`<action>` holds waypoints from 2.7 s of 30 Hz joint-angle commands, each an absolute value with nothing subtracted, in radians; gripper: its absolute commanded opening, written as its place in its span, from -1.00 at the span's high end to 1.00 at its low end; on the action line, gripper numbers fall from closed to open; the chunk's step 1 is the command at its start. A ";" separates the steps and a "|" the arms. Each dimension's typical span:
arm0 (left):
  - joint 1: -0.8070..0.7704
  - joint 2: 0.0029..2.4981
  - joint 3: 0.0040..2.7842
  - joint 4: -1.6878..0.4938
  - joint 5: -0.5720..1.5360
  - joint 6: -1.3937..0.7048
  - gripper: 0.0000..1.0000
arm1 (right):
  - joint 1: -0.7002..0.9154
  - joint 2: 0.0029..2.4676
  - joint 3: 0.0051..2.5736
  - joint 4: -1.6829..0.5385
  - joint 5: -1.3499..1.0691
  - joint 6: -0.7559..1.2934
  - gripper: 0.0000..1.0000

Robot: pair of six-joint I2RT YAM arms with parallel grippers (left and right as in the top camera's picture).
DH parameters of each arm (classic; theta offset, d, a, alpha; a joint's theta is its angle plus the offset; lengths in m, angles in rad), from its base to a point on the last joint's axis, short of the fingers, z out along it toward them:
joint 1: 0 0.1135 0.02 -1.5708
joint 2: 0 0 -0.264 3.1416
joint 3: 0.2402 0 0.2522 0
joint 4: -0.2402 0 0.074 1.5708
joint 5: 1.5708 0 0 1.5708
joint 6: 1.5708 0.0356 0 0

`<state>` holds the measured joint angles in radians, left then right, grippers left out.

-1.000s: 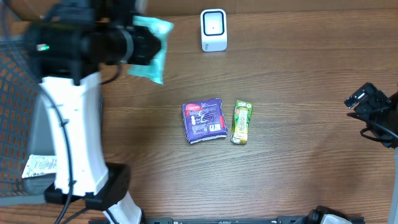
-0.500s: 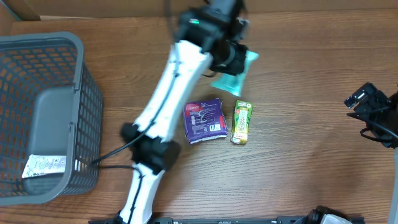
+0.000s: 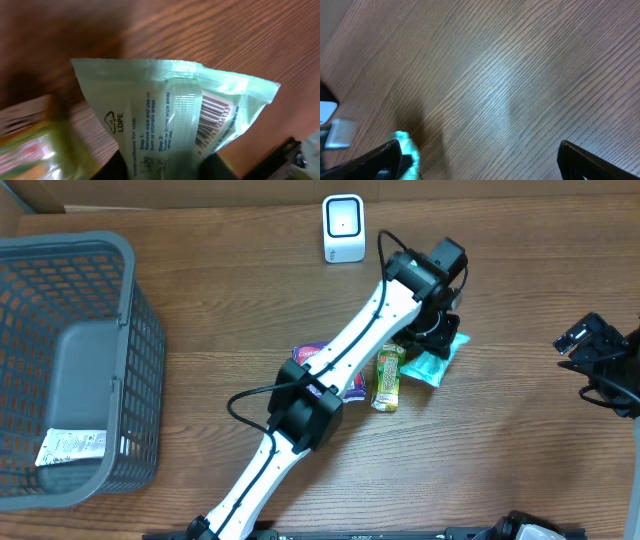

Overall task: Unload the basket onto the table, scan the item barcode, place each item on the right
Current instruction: 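Carry the teal wipes packet out and place it right of the tea box, then return the left gripper to the basket and grasp the white tube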

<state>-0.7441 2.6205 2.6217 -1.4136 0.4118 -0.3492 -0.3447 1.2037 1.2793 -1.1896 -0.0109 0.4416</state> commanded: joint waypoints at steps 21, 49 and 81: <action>-0.525 2.582 3.134 -1.561 0.765 -0.126 -0.99 | -0.347 1.203 1.295 -1.183 -0.004 0.445 -1.00; 0.397 1.564 2.357 -1.689 0.087 -0.225 -1.00 | -0.347 1.203 1.295 -1.183 -0.004 0.445 -1.00; 0.819 1.724 1.316 -1.203 0.041 -0.464 -0.99 | -0.347 1.203 1.295 -1.184 -0.004 0.445 -1.00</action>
<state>0.8188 1.7302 1.3632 -1.2270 0.0887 -0.4145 -0.3447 1.2037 1.2793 -1.1892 -0.0109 0.4412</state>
